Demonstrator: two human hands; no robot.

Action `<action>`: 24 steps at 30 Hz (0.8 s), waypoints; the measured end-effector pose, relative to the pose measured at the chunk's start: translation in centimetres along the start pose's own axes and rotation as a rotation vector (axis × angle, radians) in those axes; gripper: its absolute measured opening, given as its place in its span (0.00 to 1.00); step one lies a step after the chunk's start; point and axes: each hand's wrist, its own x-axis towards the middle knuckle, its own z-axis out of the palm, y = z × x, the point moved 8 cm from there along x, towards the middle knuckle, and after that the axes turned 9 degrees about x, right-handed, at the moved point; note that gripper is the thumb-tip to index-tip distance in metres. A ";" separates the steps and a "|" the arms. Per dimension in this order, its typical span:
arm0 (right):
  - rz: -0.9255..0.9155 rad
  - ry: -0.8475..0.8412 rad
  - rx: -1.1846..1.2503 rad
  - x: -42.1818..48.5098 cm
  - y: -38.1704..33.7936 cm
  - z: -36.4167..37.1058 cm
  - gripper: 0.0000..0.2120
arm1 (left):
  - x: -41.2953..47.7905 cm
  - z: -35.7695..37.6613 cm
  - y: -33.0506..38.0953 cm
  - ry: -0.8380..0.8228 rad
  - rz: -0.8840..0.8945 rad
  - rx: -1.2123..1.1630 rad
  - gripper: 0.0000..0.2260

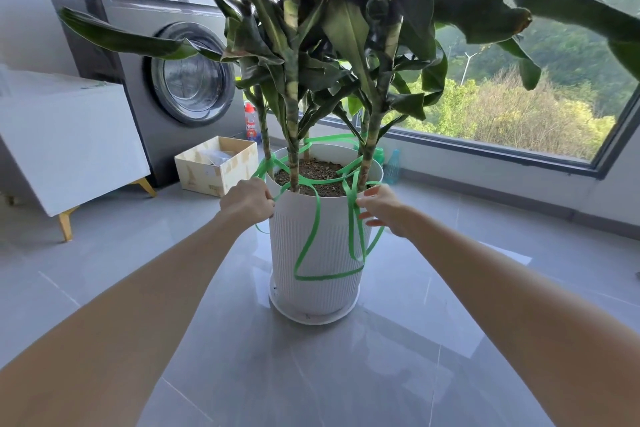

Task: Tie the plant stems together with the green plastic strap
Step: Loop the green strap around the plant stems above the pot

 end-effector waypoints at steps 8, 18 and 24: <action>-0.231 0.179 0.038 -1.6 -4.0 -1.6 0.12 | 0.0 -0.3 0.2 -0.001 0.010 0.014 0.06; -0.643 -0.065 -0.227 -8.7 -10.2 1.3 0.15 | -0.8 -1.5 -0.2 -0.043 -0.011 0.005 0.04; -0.091 -0.362 0.363 -8.8 -6.7 2.8 0.14 | -1.4 -2.0 0.0 -0.048 0.014 -0.009 0.07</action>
